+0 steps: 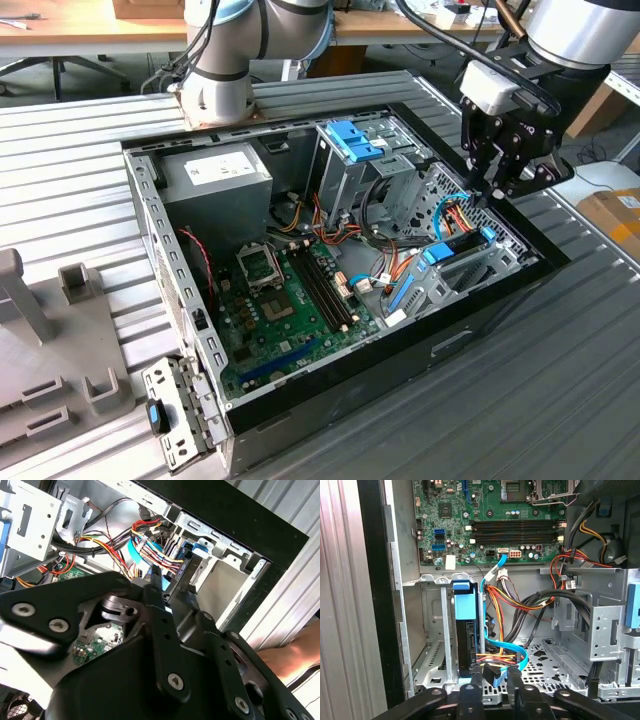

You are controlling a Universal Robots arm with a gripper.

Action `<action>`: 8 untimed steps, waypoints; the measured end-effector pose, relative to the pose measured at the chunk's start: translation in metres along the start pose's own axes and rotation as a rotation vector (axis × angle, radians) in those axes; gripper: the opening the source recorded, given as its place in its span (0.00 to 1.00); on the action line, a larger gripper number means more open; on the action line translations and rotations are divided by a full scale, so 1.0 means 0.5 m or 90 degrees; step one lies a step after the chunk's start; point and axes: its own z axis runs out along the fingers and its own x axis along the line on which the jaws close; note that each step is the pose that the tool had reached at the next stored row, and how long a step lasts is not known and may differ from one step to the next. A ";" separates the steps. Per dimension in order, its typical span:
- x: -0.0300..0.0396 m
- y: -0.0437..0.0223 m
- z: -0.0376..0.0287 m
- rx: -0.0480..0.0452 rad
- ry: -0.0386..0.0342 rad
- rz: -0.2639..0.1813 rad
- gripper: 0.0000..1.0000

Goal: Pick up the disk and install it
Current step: 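Insert the second disk wire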

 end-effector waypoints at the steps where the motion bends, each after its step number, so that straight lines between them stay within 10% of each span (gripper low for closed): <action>1: 0.000 0.000 0.000 0.0000 0.0000 0.000 0.36; 8: -0.012 -0.016 0.009 -0.0164 0.0017 0.000 0.36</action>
